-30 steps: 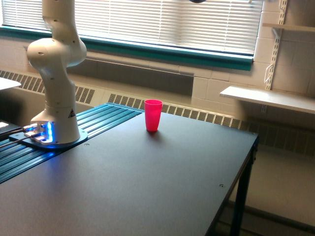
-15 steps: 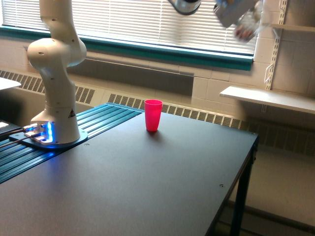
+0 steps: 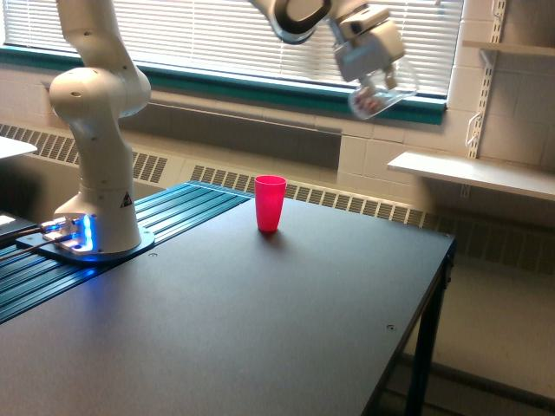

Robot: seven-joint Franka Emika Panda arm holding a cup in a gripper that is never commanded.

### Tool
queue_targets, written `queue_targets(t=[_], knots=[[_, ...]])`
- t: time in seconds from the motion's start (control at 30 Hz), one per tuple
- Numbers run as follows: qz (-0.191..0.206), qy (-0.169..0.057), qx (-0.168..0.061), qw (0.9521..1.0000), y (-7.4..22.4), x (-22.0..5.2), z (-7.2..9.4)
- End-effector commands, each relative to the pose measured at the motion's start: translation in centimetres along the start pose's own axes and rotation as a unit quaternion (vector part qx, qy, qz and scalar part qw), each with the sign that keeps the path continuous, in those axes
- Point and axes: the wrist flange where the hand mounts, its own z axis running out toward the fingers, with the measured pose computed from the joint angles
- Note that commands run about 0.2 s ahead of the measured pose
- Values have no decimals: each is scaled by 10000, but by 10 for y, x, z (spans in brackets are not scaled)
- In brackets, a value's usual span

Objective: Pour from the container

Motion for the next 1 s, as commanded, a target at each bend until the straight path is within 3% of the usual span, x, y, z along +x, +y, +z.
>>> queue_targets(t=[0.03, 0.6, 0.77, 1.0], knots=[[-331, -231, 18, 9992, -7, -40, -1], [-644, -671, -40, 9957, -4, -121, -26], [-1035, -901, -177, 9904, -15, -157, -28], [-1336, -1206, -28, 9837, -24, -190, -29]])
